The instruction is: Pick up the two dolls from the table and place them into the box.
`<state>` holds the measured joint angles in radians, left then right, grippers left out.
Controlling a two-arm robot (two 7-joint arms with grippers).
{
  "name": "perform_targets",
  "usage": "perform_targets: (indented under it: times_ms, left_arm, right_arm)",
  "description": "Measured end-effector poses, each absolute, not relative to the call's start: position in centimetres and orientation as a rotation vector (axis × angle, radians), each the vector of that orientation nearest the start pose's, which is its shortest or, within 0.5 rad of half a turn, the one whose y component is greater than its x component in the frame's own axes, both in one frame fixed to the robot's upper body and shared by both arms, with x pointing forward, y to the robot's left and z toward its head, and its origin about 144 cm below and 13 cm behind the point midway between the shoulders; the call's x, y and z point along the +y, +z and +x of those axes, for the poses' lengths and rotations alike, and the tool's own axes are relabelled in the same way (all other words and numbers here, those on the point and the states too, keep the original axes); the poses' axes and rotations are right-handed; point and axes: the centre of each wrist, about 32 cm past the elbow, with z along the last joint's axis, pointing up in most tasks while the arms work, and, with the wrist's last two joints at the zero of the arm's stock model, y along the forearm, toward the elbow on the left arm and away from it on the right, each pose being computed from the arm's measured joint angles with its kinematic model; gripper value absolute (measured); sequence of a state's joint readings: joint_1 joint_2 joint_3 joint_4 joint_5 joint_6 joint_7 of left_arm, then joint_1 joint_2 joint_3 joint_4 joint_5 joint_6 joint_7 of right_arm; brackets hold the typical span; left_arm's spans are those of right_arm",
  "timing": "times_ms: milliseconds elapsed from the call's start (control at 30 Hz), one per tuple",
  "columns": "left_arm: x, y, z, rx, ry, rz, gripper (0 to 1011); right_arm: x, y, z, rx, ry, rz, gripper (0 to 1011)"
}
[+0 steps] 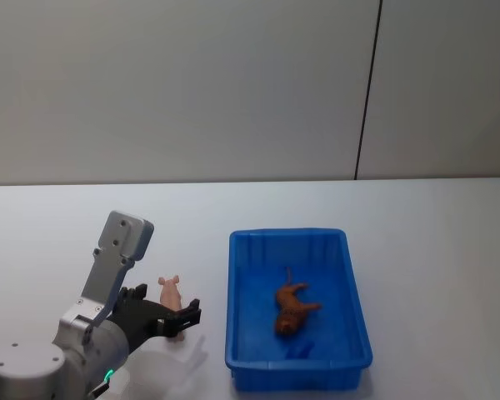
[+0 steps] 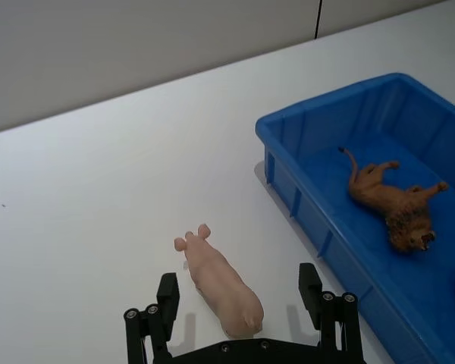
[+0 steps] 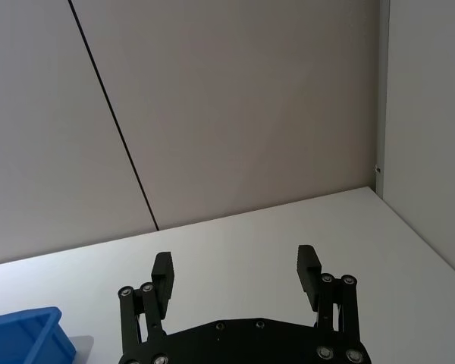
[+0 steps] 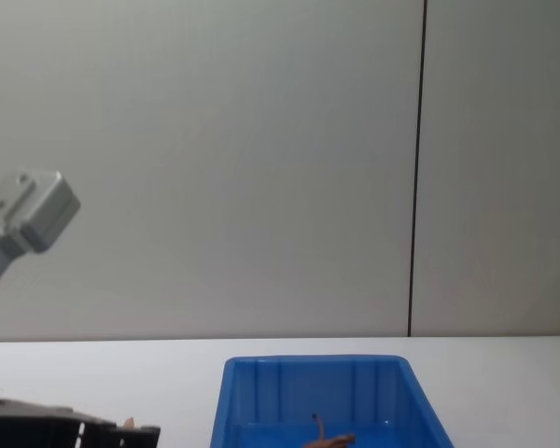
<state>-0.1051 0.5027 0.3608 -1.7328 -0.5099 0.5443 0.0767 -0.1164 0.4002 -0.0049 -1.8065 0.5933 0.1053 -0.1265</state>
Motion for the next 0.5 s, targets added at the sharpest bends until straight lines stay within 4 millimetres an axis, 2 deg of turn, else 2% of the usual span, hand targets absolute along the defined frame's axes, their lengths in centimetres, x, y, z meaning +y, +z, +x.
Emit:
perform_targets:
  times_ms: [500]
  left_arm:
    - [24.8,118.8,49.6,0.38,1.205,0.477,1001]
  right_arm:
    - [-31.4,119.6,42.5,0.174,-1.588,0.133,1001]
